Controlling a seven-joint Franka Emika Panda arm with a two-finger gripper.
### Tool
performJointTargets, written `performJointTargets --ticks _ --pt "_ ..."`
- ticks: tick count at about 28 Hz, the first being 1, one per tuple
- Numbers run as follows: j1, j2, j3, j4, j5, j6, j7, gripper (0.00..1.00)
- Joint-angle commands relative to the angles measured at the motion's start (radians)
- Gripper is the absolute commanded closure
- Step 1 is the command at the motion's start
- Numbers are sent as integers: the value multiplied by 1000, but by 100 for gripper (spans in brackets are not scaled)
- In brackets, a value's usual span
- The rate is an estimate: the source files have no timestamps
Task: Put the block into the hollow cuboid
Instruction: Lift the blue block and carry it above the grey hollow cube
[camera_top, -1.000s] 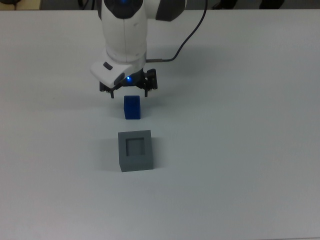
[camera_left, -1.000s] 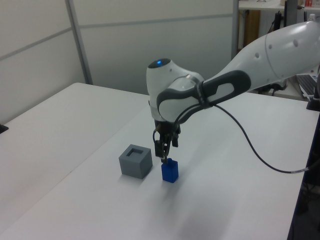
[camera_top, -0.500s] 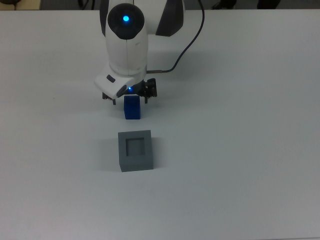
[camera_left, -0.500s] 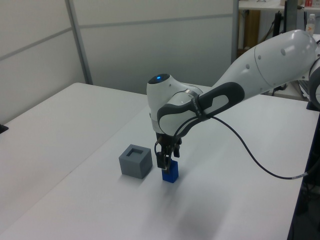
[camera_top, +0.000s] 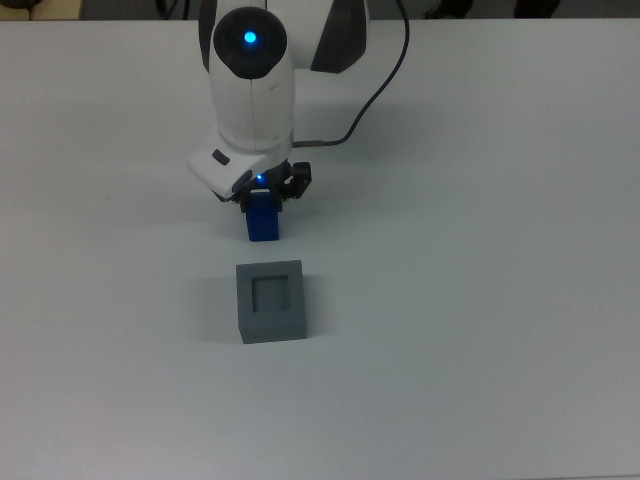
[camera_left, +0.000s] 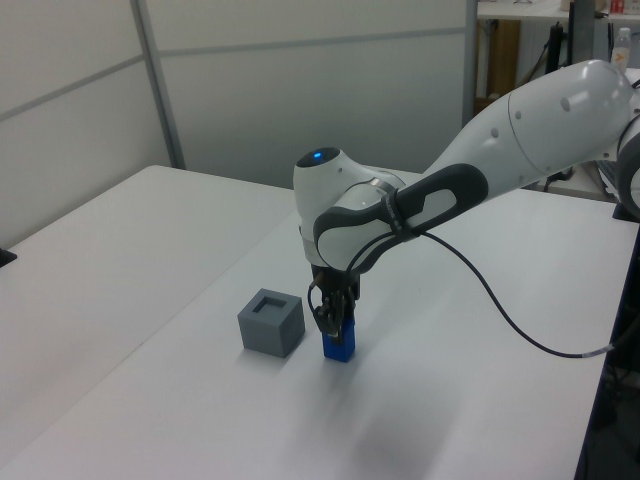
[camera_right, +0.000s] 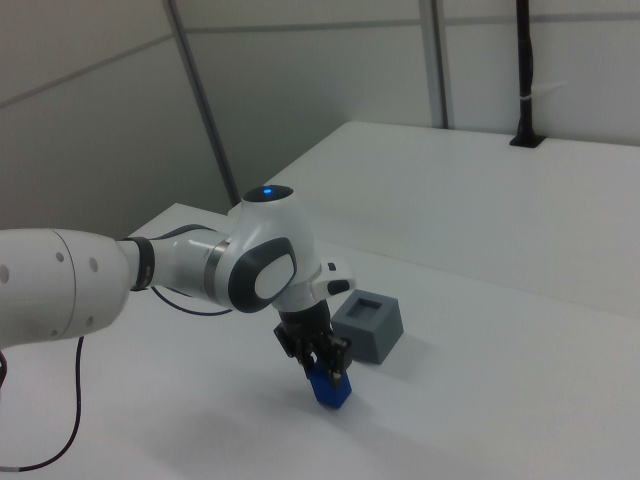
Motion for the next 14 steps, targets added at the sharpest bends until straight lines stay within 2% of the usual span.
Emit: performJointTargets --ticks 1,5,10,14 --pt "5 -41 2 59 27 -103 9 100" --pt "5 -40 2 161 26 -190 9 100" --pt "-1 -21 0 262 24 -193 1 100" --pt "-3 26 -1 345 14 -190 4 100"
